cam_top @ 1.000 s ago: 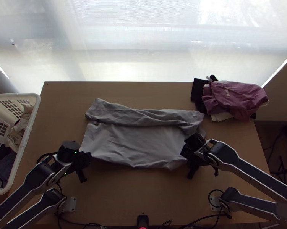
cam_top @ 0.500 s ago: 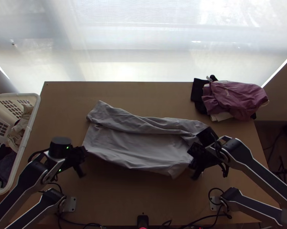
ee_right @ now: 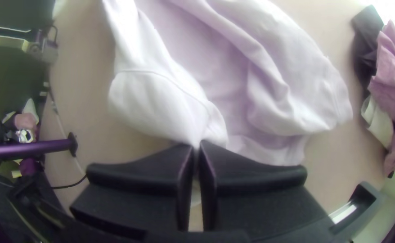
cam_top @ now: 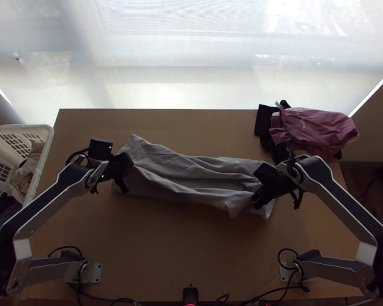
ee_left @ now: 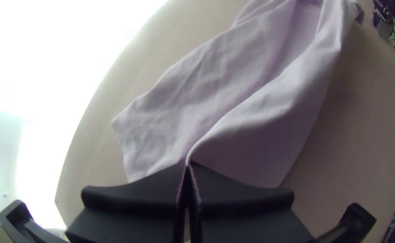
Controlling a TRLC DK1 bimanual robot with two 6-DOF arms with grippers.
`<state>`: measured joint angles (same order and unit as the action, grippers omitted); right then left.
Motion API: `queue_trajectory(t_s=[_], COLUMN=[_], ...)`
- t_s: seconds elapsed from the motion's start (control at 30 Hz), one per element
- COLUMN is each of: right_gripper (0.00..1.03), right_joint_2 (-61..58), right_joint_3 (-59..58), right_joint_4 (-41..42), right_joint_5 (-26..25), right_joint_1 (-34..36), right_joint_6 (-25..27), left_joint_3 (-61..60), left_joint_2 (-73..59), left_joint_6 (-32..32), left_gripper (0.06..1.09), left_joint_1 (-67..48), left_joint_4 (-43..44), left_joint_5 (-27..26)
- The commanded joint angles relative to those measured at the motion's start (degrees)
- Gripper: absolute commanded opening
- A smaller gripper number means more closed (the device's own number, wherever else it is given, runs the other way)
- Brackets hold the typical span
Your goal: Fold the t-shirt
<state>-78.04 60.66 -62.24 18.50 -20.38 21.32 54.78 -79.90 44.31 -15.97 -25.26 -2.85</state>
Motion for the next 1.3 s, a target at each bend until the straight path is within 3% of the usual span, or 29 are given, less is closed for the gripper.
queue_trajectory(t_s=[0.0, 0.17, 0.43, 0.57, 0.67, 0.87, 1.0, 1.03, 1.07, 1.1, 1.27], right_gripper=[0.03, 0.03, 0.04, 0.16, 0.33, 0.37, 0.52, 0.59, 0.73, 0.96, 0.99], right_joint_2=[-5.0, -8.2, -19.3, -22.9, -23.8, -22.2, -20.3, -19.7, -19.4, -19.5, -18.8], right_joint_3=[1.4, 0.2, 2.9, 6.4, 9.7, 15.2, 16.9, 16.9, 16.5, 16.2, 16.2], right_joint_4=[-0.6, -0.6, 1.4, 0.8, 1.0, 1.2, -0.3, -0.4, -0.4, -0.9, -2.3], right_joint_5=[0.2, 0.2, 0.2, 0.1, 0.0, 0.0, -0.8, -0.9, -1.0, -1.3, -3.0], right_joint_1=[6.8, 10.4, 10.2, 9.6, 9.7, 9.4, 8.3, 8.3, 8.3, 8.5, 9.6], right_joint_6=[1.4, 2.4, 1.1, -0.7, -3.4, -5.9, -6.5, -6.6, -6.6, -6.6, -6.0], left_joint_3=[5.2, 5.2, 7.5, 7.4, 7.4, 7.3, 5.6, 5.4, 5.3, 5.2, 6.4], left_joint_2=[-10.1, -14.1, -19.5, -19.8, -20.6, -20.3, -18.5, -18.5, -18.5, -18.4, -16.5], left_joint_6=[4.0, 4.3, 6.9, 7.3, 7.1, 5.7, 5.7, 5.6, 5.3, 4.8, 4.1], left_gripper=[0.10, 0.10, 0.10, 0.10, 0.10, 0.10, 0.10, 0.11, 0.13, 0.14, 0.14], left_joint_1=[2.0, 2.3, 2.6, 2.8, 3.2, 3.7, 3.2, 3.2, 3.3, 3.4, 5.2], left_joint_4=[2.8, 7.4, 10.6, 10.8, 11.4, 11.0, 10.8, 10.8, 10.8, 10.8, 10.8], left_joint_5=[-0.8, -0.8, -0.8, -0.8, -0.8, -0.8, -0.8, -0.8, -0.8, -0.8, -0.8])
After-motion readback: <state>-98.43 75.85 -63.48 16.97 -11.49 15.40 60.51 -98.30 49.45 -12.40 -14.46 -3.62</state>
